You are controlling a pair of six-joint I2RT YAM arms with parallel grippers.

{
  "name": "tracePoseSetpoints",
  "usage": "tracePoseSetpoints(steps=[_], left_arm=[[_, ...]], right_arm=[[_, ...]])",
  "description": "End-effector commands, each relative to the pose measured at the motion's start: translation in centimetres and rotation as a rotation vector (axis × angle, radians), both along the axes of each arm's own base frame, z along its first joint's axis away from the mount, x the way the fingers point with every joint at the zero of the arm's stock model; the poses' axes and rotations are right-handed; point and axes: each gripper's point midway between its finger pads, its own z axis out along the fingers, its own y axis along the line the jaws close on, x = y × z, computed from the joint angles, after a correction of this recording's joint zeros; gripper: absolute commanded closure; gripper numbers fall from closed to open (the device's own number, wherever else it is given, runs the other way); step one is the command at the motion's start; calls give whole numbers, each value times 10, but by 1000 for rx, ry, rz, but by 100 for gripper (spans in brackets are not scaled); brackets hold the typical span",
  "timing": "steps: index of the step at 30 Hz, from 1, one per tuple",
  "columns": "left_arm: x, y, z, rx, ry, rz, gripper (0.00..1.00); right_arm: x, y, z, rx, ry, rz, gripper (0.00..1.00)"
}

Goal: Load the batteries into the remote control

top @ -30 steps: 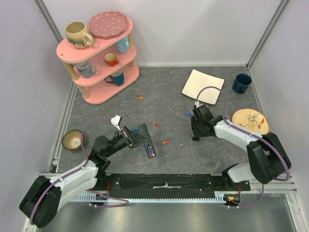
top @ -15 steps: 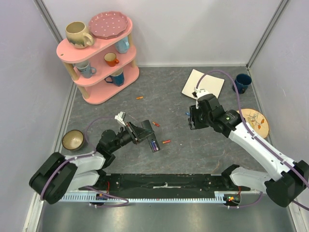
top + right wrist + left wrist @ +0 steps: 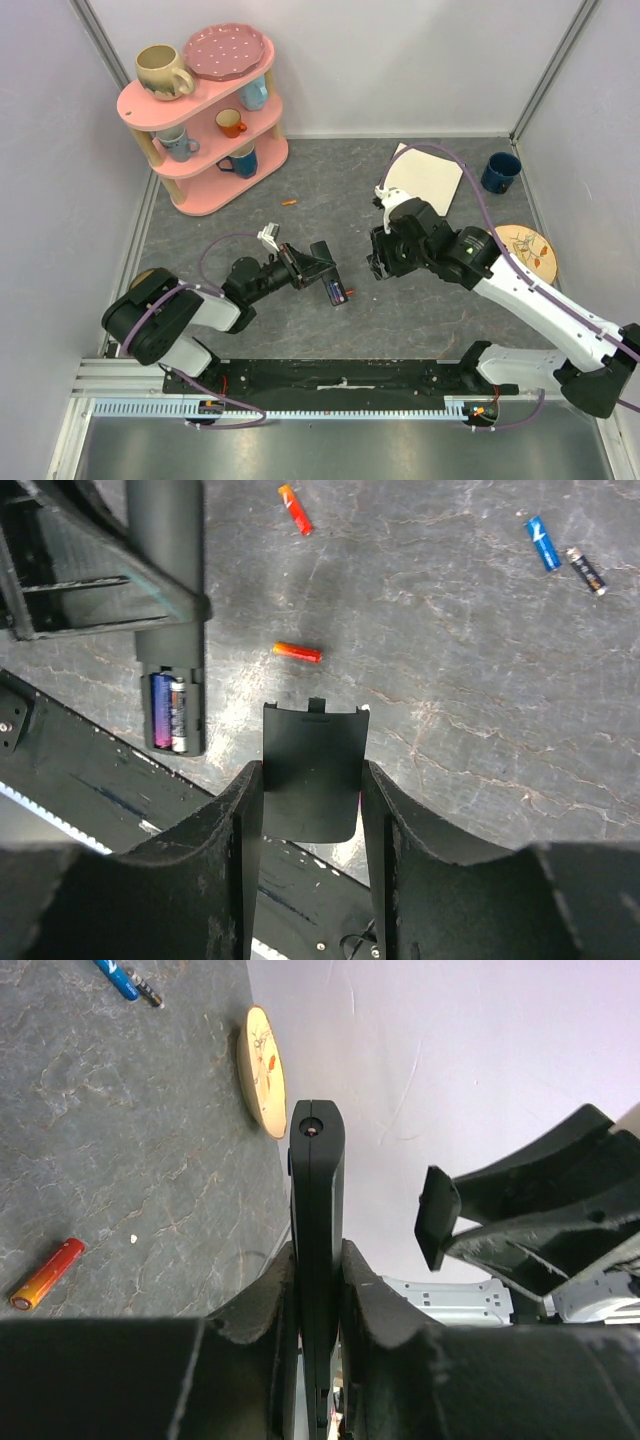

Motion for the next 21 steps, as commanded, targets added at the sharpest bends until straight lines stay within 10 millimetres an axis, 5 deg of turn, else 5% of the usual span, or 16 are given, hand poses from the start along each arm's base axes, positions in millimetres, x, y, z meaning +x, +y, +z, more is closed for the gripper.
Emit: tracePoseSetpoints(steps=[1,21], left_arm=[[3,-8,58,-174,-172,6,98],[-2,-4,60,-194,-231,25,98]], right_arm=[[-9,19,2,16,21,32,84],[-31,83,-34,-53,49,120,84]])
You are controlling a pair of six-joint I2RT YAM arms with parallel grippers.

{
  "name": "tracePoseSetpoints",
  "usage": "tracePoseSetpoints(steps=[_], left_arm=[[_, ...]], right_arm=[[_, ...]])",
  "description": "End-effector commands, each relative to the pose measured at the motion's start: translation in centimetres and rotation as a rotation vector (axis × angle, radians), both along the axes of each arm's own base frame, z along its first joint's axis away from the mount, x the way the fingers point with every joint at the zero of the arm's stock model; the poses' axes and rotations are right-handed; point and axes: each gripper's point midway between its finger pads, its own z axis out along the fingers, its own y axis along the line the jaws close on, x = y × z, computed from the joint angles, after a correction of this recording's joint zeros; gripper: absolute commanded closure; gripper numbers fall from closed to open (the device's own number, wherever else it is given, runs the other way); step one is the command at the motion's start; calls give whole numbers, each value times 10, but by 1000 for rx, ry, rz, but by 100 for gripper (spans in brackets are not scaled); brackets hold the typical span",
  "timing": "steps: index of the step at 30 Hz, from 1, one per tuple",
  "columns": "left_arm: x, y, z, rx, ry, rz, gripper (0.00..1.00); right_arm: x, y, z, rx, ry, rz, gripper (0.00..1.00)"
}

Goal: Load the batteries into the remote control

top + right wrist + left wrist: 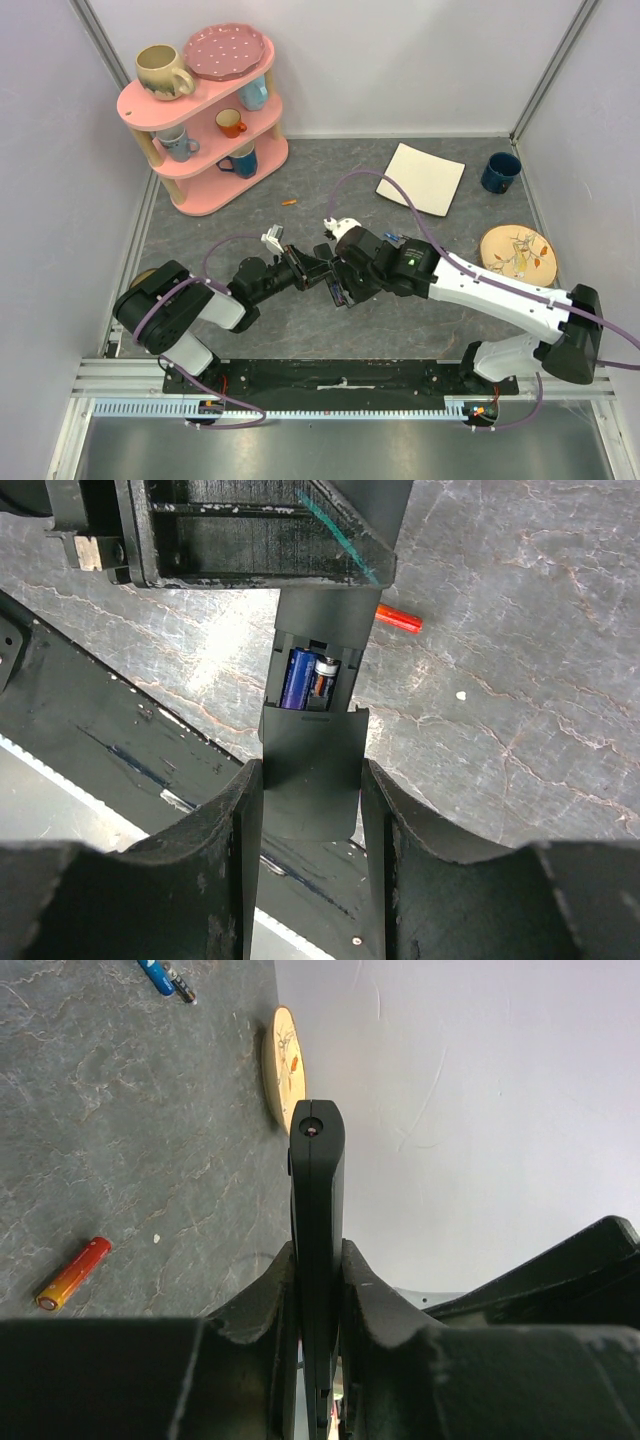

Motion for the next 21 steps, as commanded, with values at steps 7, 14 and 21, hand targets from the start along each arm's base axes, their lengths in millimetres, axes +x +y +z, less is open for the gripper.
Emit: tracePoseSetpoints(steps=[7,14,21], left_arm=[[-10,10,77,-219,-271,17,98],[-11,9,82,-225,-286,19,98],[-13,10,84,-231,-291,16,98]], right_arm=[[10,19,6,16,-48,-33,84],[10,24,0,12,-40,-34,84],[10,31,-7,24,-30,-40,85]])
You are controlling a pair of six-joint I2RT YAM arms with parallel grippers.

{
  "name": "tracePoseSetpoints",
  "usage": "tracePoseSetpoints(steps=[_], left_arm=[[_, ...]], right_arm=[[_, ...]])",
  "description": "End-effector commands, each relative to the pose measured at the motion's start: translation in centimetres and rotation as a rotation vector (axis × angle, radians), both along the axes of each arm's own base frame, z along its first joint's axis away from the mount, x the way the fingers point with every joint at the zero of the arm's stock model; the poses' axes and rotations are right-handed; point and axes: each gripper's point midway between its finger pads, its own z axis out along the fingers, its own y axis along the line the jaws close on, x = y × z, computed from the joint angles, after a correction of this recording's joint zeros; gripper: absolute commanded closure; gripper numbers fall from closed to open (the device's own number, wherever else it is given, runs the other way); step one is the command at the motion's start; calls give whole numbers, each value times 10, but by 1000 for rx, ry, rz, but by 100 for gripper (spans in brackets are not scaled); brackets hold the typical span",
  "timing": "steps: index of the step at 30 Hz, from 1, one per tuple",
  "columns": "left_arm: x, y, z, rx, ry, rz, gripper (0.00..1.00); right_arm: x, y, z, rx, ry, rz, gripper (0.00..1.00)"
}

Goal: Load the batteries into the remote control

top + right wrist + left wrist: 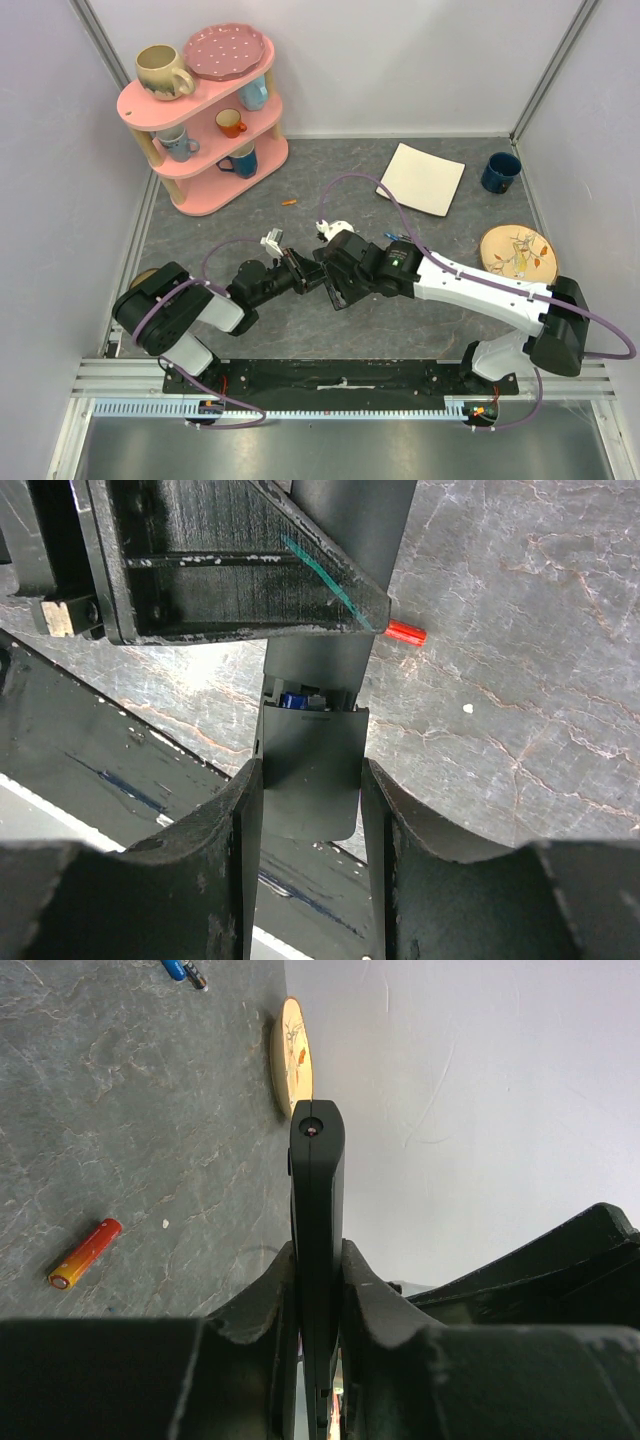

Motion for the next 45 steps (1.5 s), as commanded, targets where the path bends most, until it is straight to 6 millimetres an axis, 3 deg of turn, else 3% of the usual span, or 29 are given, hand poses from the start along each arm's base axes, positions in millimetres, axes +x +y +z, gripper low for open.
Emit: tracePoseSetpoints(steps=[1,34,45], left_arm=[[-7,8,92,-245,-307,17,98],[-4,12,89,-211,-322,59,98],[-2,11,91,-201,-335,65,98]], right_arm=[[6,17,13,70,-30,-16,85],[7,10,-1,4,-52,-67,85],[5,16,-3,20,-34,-64,85]])
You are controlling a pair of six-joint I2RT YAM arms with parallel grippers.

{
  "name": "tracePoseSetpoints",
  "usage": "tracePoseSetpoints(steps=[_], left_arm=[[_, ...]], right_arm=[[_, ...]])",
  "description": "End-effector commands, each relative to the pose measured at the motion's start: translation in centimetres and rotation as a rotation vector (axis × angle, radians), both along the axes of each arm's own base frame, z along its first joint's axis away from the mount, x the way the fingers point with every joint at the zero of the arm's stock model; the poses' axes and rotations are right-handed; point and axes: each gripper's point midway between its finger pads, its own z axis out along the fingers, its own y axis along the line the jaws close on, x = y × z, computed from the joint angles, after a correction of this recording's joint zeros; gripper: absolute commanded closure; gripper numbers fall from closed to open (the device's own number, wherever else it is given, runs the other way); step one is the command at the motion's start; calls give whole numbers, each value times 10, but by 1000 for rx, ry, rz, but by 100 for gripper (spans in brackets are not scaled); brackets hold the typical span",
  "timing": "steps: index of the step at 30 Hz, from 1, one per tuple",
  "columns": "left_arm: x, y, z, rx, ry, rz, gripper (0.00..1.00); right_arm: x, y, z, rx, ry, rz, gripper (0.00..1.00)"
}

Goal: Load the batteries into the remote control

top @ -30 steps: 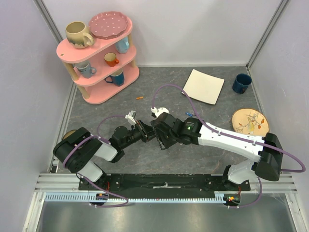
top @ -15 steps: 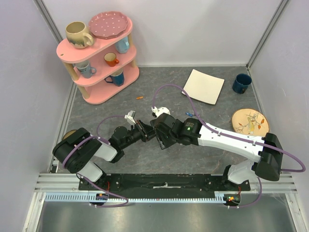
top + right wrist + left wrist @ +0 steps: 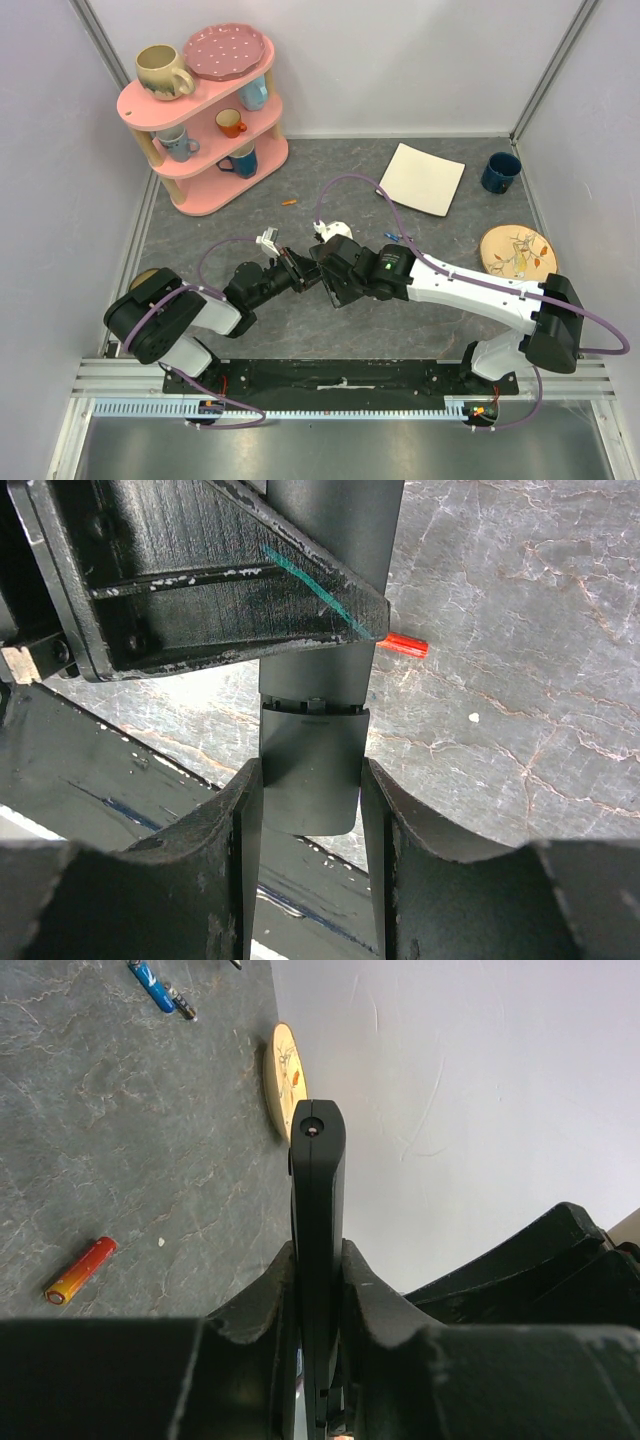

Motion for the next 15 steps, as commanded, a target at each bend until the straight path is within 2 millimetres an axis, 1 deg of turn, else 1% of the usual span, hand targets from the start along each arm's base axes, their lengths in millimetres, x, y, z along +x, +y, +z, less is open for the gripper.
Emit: tracePoseSetpoints(steps=[1,4,15], left_arm=[[-5,5,79,-189,-281,18,98],[-5,5,76,-180,-276,16,98],[-4,5,80,-184,-287,24,98]], right_arm=[[1,6,1,16,-4,-15,85],[1,8,2,22,-6,-12,85],[-2,10,-7,8,14,-4,85]])
